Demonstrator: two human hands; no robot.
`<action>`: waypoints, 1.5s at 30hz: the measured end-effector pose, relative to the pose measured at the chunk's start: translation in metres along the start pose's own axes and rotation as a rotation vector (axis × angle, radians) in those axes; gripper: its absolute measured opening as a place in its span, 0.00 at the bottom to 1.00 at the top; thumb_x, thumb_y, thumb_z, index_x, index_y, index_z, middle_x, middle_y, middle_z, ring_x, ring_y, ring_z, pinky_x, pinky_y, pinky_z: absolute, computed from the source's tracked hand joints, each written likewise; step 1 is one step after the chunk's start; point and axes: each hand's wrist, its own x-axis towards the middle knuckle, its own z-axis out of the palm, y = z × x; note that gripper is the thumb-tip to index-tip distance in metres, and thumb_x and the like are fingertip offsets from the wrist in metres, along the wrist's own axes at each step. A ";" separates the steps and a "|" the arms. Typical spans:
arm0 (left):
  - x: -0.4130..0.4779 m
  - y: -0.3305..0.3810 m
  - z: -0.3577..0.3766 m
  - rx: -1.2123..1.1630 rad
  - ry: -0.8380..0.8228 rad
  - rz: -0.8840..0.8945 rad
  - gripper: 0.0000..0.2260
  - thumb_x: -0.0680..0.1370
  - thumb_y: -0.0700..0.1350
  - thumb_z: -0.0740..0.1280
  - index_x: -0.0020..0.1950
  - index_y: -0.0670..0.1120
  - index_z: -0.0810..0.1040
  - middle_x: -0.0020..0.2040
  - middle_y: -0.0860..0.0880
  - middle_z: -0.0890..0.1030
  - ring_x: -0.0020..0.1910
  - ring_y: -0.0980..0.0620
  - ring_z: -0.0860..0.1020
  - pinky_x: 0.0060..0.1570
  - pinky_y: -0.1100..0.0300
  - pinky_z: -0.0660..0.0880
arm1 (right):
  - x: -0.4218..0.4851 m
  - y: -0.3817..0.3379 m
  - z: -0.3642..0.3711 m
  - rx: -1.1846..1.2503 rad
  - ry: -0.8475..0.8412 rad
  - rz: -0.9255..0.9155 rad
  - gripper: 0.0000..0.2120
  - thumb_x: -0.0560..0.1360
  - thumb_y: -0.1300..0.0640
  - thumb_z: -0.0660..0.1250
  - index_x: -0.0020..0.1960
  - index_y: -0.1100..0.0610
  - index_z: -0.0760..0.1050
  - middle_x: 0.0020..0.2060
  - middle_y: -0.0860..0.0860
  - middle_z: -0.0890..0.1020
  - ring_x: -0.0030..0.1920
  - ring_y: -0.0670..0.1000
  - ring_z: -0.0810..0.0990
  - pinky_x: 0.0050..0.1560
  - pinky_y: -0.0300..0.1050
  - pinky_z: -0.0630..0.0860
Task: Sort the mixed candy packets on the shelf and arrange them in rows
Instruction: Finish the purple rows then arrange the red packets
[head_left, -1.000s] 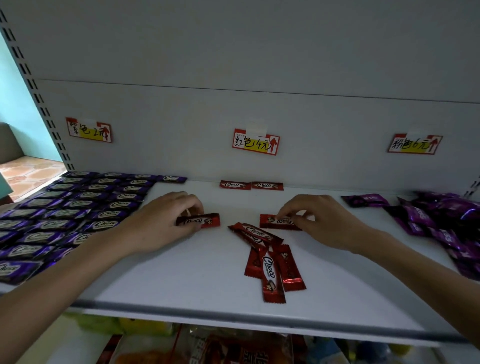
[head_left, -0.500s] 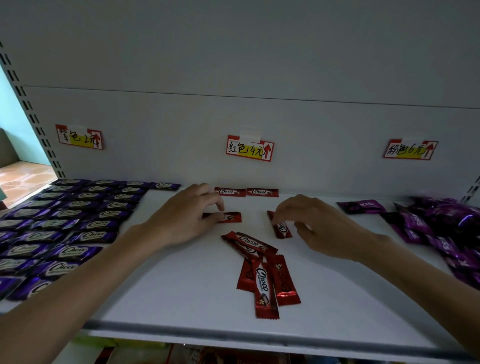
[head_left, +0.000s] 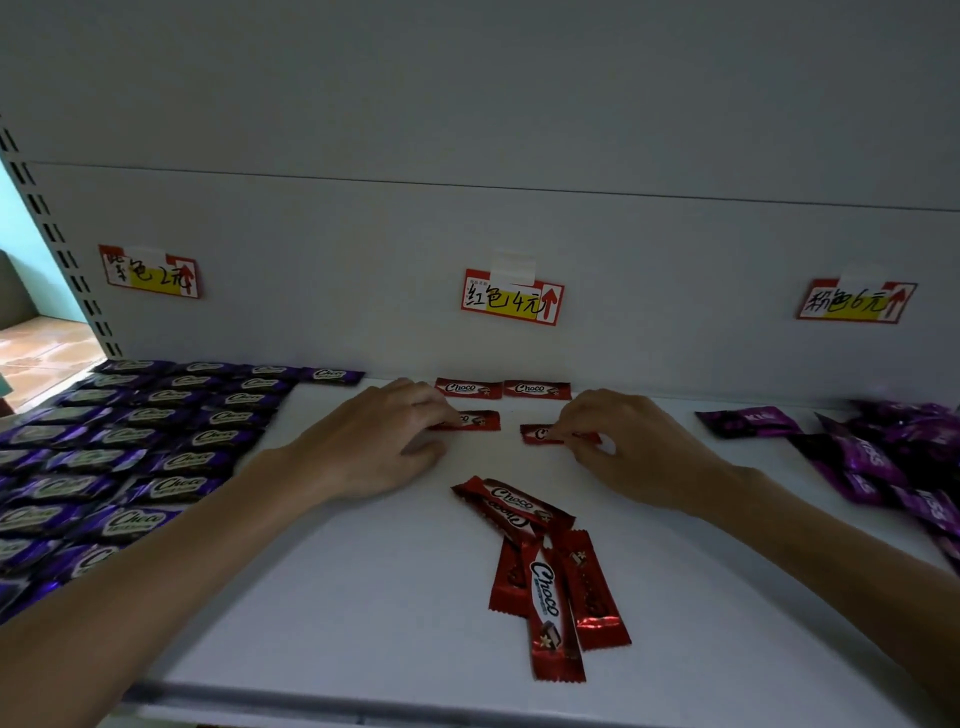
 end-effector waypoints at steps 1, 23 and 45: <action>0.002 -0.003 0.000 0.007 0.000 0.005 0.17 0.80 0.50 0.59 0.69 0.51 0.69 0.67 0.55 0.69 0.65 0.58 0.64 0.61 0.66 0.60 | 0.002 0.002 0.001 -0.001 -0.014 -0.001 0.12 0.77 0.61 0.62 0.58 0.54 0.80 0.52 0.46 0.80 0.51 0.45 0.75 0.54 0.37 0.70; 0.023 -0.019 0.005 0.012 -0.090 0.027 0.19 0.79 0.48 0.56 0.70 0.50 0.67 0.69 0.54 0.68 0.66 0.56 0.64 0.64 0.60 0.63 | 0.030 0.015 0.010 0.010 -0.054 0.041 0.18 0.77 0.64 0.59 0.63 0.51 0.76 0.60 0.48 0.76 0.59 0.49 0.72 0.60 0.42 0.67; -0.039 0.044 0.002 -0.268 0.052 0.093 0.14 0.76 0.54 0.66 0.61 0.55 0.75 0.53 0.61 0.75 0.53 0.65 0.68 0.53 0.68 0.68 | -0.026 -0.049 -0.013 0.119 -0.190 -0.015 0.14 0.71 0.47 0.70 0.55 0.50 0.78 0.47 0.43 0.79 0.44 0.40 0.76 0.41 0.26 0.68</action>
